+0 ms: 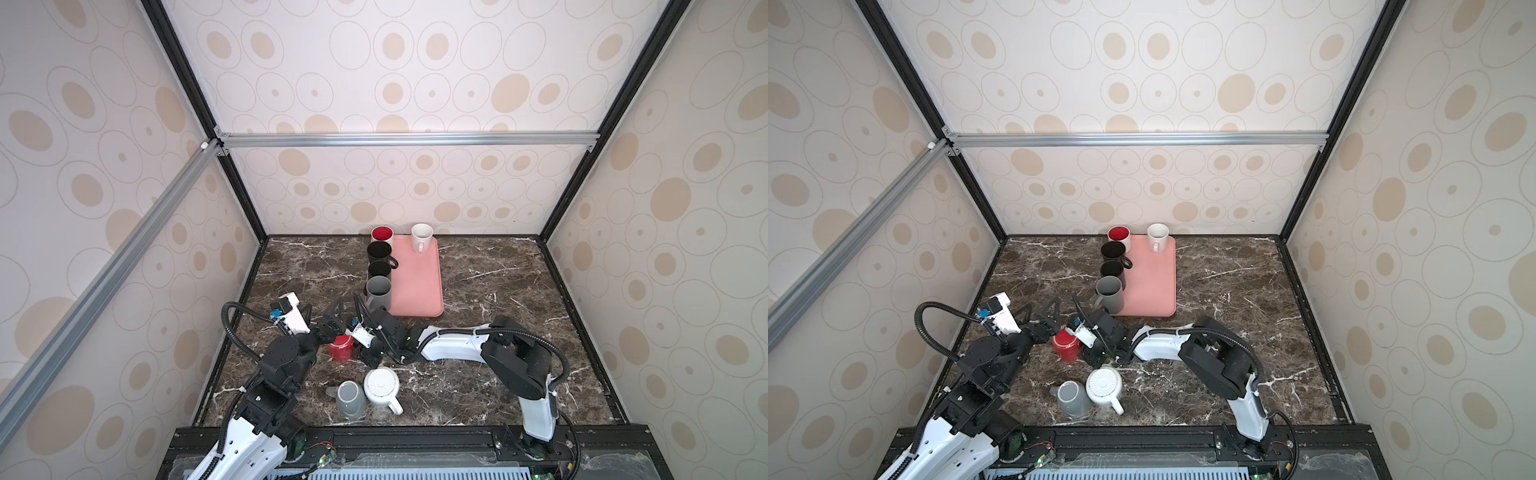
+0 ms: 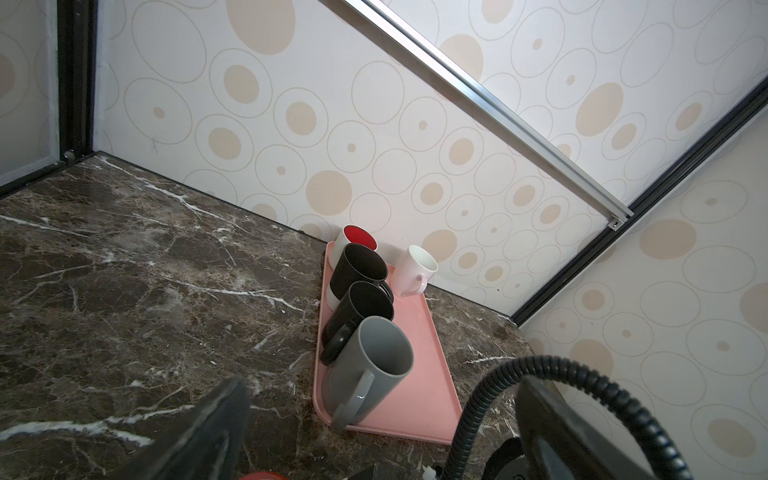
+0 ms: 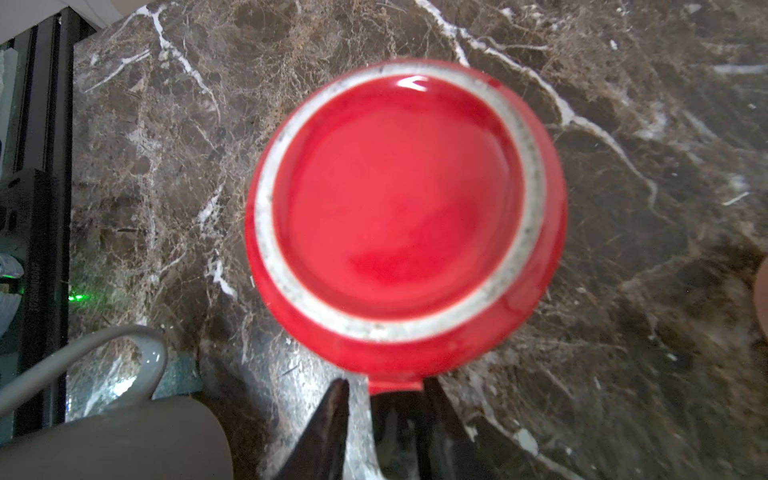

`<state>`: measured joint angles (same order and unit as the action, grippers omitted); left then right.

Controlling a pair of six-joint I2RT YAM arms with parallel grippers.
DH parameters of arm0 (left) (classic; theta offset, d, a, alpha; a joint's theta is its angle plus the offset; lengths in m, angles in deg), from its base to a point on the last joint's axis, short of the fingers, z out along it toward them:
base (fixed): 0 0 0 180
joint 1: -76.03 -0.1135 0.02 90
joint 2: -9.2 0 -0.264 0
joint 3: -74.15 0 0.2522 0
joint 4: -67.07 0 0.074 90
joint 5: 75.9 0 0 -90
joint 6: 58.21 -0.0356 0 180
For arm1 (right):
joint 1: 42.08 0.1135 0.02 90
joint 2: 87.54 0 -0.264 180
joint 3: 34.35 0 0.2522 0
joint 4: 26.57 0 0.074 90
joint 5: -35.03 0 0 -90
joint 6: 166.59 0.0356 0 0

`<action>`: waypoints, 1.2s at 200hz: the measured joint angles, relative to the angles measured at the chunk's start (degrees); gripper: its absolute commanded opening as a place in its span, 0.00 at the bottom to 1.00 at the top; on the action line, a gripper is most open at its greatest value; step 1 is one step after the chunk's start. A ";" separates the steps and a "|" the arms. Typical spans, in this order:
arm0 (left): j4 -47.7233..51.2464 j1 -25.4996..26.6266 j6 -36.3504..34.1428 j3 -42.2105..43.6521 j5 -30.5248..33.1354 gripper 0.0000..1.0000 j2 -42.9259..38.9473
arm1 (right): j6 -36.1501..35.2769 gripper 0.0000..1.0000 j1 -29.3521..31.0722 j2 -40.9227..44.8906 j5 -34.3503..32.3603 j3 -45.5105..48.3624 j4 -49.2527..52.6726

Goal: Turn the mug right side up
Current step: 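Lower the right gripper over the upside-down red mug and close on its handle, then lift the red mug and tilt it toward the left gripper while the left arm approaches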

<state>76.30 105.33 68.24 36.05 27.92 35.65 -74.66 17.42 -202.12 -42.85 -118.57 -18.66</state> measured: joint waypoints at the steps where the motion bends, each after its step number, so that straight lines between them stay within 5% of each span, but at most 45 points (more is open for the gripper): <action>1: 0.00 0.00 0.00 0.00 -0.02 1.00 0.00 | -0.11 0.25 0.00 0.00 0.02 0.00 -0.02; 63: -0.07 0.00 0.26 0.44 -0.68 0.99 0.61 | -1.03 0.00 0.00 0.00 -0.13 0.09 -0.74; 167: -0.09 0.00 0.72 0.46 -0.92 0.99 0.92 | -0.63 0.00 0.00 2.19 -0.11 4.24 -4.63; 240: -1.92 0.00 1.05 0.87 -2.34 0.99 0.44 | 2.03 0.00 -0.13 13.73 -0.35 10.73 -8.41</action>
<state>74.37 105.33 69.29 36.93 25.58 36.09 -72.63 17.29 -188.40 -43.20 -107.84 -27.07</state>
